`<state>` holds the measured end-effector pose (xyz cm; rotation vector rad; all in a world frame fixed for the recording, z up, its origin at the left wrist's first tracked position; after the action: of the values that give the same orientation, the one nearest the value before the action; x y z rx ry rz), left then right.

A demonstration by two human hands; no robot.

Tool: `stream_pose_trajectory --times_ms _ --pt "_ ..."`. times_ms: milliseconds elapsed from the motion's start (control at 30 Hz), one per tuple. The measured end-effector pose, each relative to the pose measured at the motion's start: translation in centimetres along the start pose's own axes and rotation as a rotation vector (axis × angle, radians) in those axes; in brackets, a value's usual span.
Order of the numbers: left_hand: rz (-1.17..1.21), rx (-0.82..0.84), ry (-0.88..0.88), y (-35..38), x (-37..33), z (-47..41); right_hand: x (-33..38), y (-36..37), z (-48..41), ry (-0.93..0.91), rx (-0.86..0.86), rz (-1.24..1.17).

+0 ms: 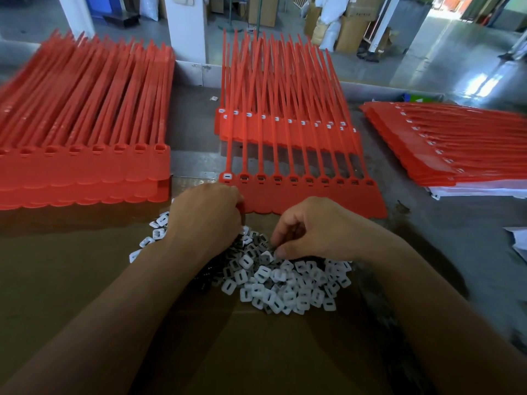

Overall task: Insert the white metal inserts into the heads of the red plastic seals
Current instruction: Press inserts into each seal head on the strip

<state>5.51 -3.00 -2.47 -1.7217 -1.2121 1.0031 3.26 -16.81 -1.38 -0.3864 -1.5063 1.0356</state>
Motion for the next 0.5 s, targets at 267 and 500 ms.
stream_pose_trajectory --times_ms 267,500 --pt "0.004 0.011 -0.003 -0.03 -0.03 -0.01 0.26 0.57 -0.01 -0.016 0.016 0.074" --pt "0.001 0.01 -0.004 -0.05 -0.05 0.03 0.3 0.26 0.12 -0.028 -0.039 0.047"
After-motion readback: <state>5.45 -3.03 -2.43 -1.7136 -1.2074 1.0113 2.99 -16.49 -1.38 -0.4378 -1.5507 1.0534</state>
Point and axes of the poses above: each hand's wrist, its own z-axis away from the middle knuckle, its own y-axis out of the palm, x = y × z, the point moved 5 cm from there along -z, towards the middle knuckle, and after that the axes turned 12 degrees about -x, right-handed, at the moved point
